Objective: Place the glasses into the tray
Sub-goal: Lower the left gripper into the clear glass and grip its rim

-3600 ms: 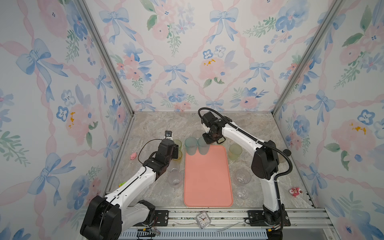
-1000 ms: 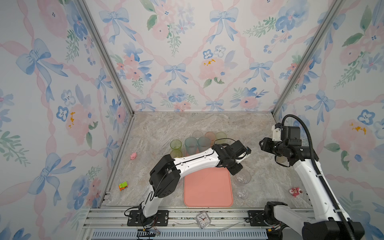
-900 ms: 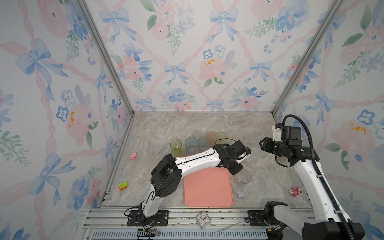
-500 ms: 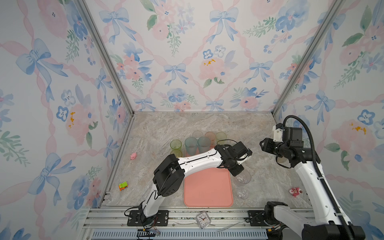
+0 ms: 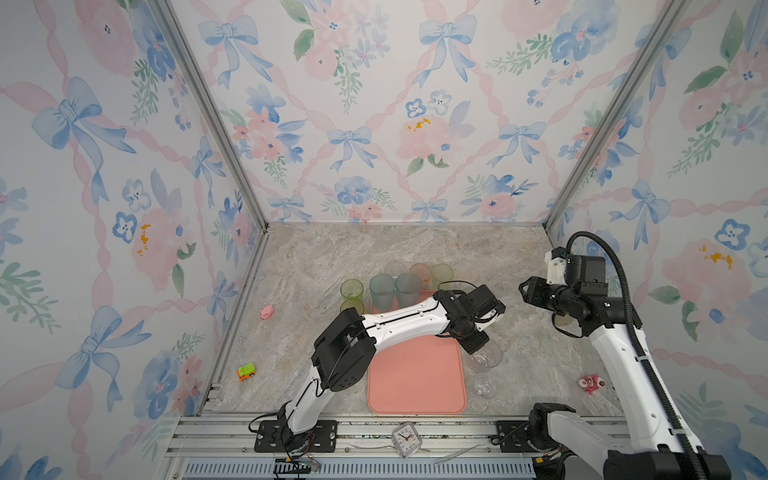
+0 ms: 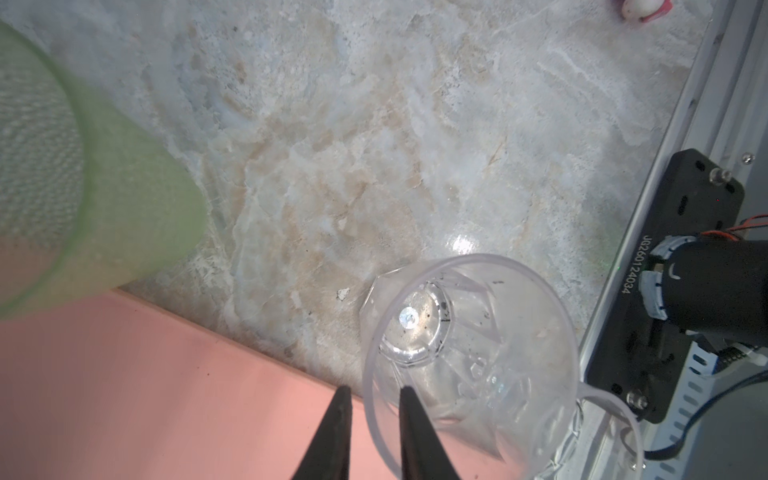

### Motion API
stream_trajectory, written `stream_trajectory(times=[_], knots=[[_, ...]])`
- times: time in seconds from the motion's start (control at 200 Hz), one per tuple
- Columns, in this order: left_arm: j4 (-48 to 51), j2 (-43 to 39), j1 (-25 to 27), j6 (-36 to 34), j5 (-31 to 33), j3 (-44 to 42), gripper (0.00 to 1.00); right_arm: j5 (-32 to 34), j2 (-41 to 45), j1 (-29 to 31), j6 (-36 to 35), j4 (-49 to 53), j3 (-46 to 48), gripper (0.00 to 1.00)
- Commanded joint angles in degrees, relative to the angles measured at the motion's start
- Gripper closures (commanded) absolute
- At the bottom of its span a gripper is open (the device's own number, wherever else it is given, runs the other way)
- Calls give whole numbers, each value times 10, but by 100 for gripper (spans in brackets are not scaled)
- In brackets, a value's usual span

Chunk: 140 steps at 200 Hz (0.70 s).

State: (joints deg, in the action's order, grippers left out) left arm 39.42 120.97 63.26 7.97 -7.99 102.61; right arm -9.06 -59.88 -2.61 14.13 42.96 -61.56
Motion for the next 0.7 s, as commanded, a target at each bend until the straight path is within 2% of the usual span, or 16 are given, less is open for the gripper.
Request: stream_trajectory(times=[0.0,0.425,0.695], knots=[[16,13,3,1,-5,18,77,-10,9,-6,-6,-1,9,54],[24,25,4,0,-1,27,96,-12,11,-6,-9,-2,13,54],[22,16,5,-1,30,42,99,-14,12,-6,-9,-4,14,54]])
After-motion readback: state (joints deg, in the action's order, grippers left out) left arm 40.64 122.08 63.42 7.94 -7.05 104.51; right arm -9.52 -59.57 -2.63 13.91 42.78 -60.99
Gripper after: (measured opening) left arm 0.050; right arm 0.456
